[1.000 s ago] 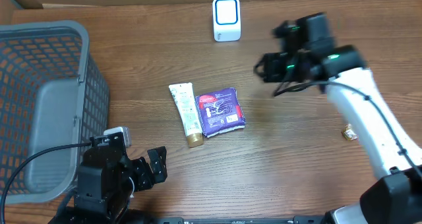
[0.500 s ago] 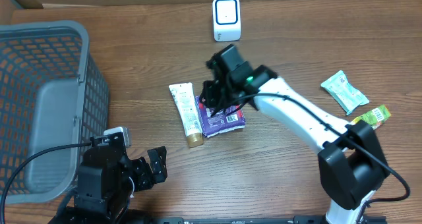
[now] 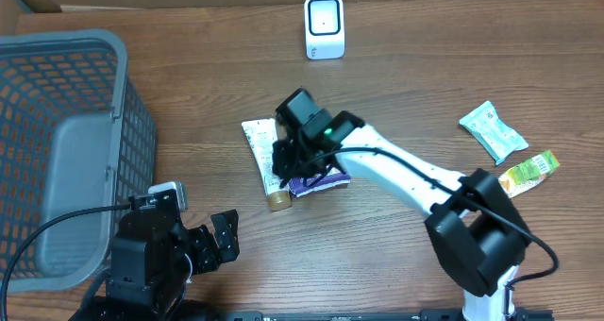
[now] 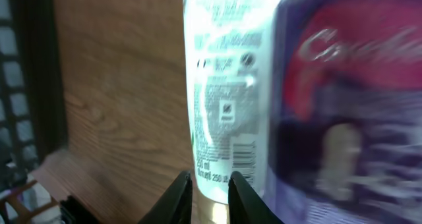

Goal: Scan the item barcode
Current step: 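Reach the right gripper to the purple pack at table center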

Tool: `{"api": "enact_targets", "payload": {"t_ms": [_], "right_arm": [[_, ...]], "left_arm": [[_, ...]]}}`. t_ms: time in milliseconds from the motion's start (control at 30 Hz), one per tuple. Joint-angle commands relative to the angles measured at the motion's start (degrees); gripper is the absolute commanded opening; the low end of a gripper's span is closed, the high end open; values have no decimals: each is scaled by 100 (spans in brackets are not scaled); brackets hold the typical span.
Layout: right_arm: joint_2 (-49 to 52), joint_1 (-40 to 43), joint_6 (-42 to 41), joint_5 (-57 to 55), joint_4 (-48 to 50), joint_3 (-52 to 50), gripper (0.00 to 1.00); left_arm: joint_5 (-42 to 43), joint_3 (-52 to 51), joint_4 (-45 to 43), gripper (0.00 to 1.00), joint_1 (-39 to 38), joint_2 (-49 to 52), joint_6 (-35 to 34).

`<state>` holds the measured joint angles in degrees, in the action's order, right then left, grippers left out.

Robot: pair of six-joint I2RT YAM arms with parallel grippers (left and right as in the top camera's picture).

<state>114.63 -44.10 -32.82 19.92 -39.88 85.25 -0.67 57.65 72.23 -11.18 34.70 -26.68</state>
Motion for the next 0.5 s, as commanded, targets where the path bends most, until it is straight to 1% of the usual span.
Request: {"api": "enact_targets", "payload": {"t_ms": [0,133,400,467], "right_arm": [[181,-170,-44,-33,-9,31,21],[181,-181,-42,-232,-243,31,20],[181,87,-15,-1429,-1360,31,20],[181,203,24,-1690,-1615,31,17]], "left_arm": [[26,-7,-4,99,-26,-63,-37],[26,-7,-4,100,-26,-63,-37],[26,-7,-4,100,-26,-63,-37],[26,-7,-4,100,-26,-63,-37]]}}
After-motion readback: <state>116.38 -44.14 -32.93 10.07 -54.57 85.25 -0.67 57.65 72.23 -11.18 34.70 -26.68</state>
